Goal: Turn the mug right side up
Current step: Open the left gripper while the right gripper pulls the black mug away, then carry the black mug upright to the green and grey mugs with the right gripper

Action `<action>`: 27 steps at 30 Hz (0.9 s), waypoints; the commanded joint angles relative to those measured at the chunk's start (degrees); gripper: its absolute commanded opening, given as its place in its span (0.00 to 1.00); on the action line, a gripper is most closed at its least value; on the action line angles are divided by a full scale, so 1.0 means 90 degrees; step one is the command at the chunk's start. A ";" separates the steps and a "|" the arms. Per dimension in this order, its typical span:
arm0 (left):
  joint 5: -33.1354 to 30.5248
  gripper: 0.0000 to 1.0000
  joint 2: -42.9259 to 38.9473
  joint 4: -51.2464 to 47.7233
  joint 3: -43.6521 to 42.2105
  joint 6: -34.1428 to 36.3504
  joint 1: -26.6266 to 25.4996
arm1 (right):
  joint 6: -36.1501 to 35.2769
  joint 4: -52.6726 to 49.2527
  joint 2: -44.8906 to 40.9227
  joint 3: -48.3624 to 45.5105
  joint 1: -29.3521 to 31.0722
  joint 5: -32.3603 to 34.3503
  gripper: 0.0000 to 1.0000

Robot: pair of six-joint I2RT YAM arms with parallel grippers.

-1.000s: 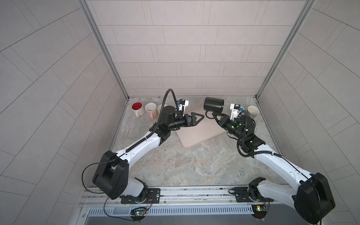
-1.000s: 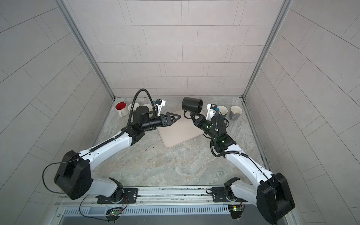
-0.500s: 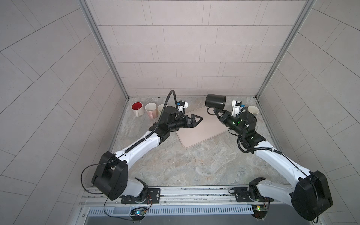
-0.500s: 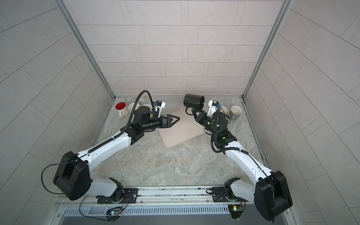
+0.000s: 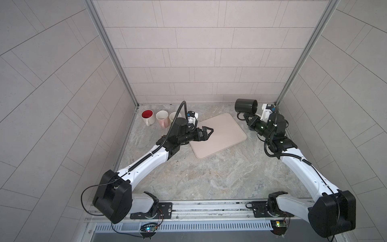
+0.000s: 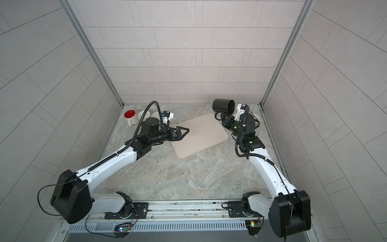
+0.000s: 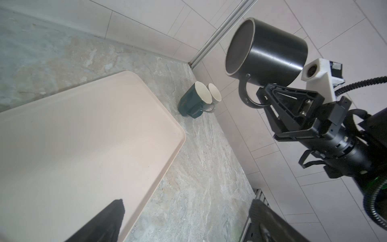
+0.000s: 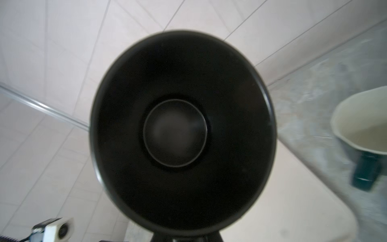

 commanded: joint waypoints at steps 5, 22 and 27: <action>-0.1006 1.00 -0.0138 -0.0057 -0.0412 0.0058 0.0049 | -0.1639 -0.1819 -0.0709 0.0632 -0.0274 0.1422 0.00; -0.1513 1.00 -0.0069 0.0004 -0.0934 0.0293 0.0054 | -0.2137 -0.2726 -0.0525 0.0202 -0.0553 0.2877 0.00; -0.1676 1.00 -0.0119 0.0053 -0.1036 0.0383 0.0065 | -0.2229 -0.2602 -0.0468 0.0058 -0.0582 0.3187 0.00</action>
